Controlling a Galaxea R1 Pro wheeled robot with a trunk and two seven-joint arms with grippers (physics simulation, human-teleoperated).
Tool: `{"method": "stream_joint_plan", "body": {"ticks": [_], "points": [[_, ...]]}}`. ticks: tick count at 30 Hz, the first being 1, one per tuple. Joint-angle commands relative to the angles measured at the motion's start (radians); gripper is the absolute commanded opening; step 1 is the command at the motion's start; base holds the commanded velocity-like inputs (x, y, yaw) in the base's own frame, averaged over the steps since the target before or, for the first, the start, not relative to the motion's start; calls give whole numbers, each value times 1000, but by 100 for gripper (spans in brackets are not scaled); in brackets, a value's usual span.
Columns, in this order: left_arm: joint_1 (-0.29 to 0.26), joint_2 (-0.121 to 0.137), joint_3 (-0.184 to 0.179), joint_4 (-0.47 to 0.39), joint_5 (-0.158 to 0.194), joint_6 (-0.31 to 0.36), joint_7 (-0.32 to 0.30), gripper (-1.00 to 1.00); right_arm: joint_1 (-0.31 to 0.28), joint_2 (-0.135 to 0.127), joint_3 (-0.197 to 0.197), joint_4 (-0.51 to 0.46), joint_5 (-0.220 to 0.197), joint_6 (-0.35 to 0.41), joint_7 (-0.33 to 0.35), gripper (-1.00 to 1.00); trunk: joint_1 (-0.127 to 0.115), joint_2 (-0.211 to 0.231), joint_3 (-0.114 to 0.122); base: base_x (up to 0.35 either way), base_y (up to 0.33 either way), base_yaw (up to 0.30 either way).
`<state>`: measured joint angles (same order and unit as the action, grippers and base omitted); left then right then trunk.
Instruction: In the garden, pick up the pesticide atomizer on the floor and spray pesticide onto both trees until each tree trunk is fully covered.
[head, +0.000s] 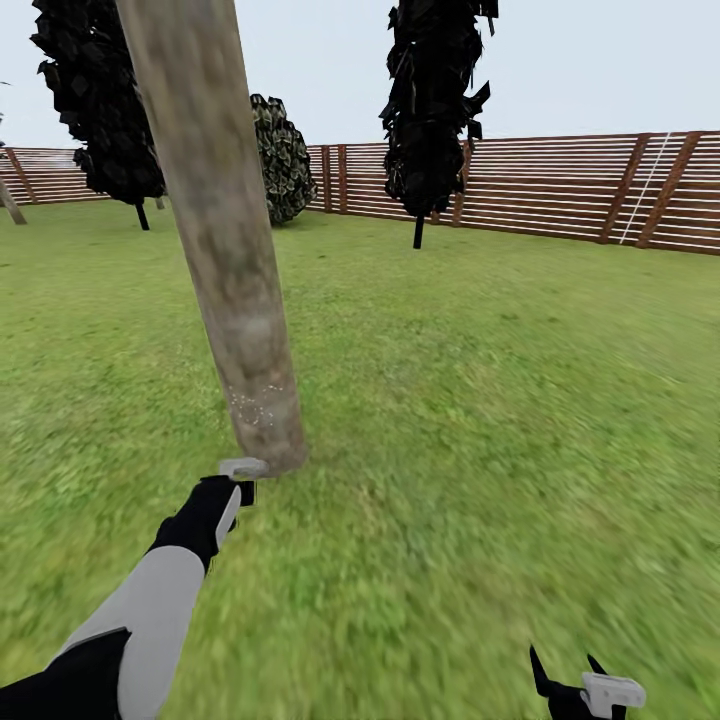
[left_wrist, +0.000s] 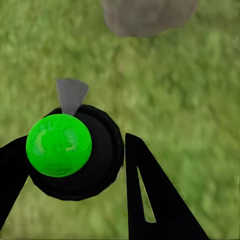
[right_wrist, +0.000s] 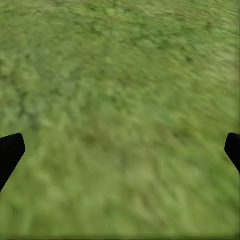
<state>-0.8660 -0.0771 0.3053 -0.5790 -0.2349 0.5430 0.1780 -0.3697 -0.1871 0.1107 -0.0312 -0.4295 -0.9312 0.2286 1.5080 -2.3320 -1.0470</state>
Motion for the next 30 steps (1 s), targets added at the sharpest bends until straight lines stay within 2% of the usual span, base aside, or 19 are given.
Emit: {"method": "stream_joint_plan", "body": {"ticks": [1,2,5,11,15,17,22,23,26,28,30], "points": [[2,8,0,-14,4,11,0,-100,0,0,0,0,0,0,0,100,0,0,0,-3,0,0],[5,25,1,-43,4,33,0,-100,0,0,0,0,0,0,0,100,0,0,0,-1,0,0],[9,33,-2,-62,5,45,-1,-100,0,0,0,-1,0,0,0,100,0,0,0,-134,0,0],[0,3,-5,-67,5,48,-1,-100,0,0,0,0,0,0,0,100,0,0,0,-301,0,0],[-16,-22,-7,-74,5,51,-2,-100,0,0,0,0,0,0,0,100,0,0,0,-68,0,0],[-38,-26,-7,-85,5,74,-12,-100,0,0,0,-1,0,0,0,100,0,0,0,-12,0,0],[-46,-26,-8,-89,5,89,-19,-100,0,0,0,-1,0,0,0,100,0,0,0,-8,0,0],[-59,-5,-8,-130,2,126,-50,-100,0,0,0,0,0,-1,0,100,0,0,0,-3,0,0],[-70,40,-7,-168,2,178,-76,-100,0,0,0,-1,0,-1,0,100,0,0,0,-1,0,0],[-72,46,-8,-186,2,202,-81,-100,0,0,0,-1,0,-1,0,100,0,0,0,0,0,0],[-74,40,-10,-199,1,213,-82,-100,0,0,0,-1,0,-1,0,100,0,0,0,0,0,0]]}}
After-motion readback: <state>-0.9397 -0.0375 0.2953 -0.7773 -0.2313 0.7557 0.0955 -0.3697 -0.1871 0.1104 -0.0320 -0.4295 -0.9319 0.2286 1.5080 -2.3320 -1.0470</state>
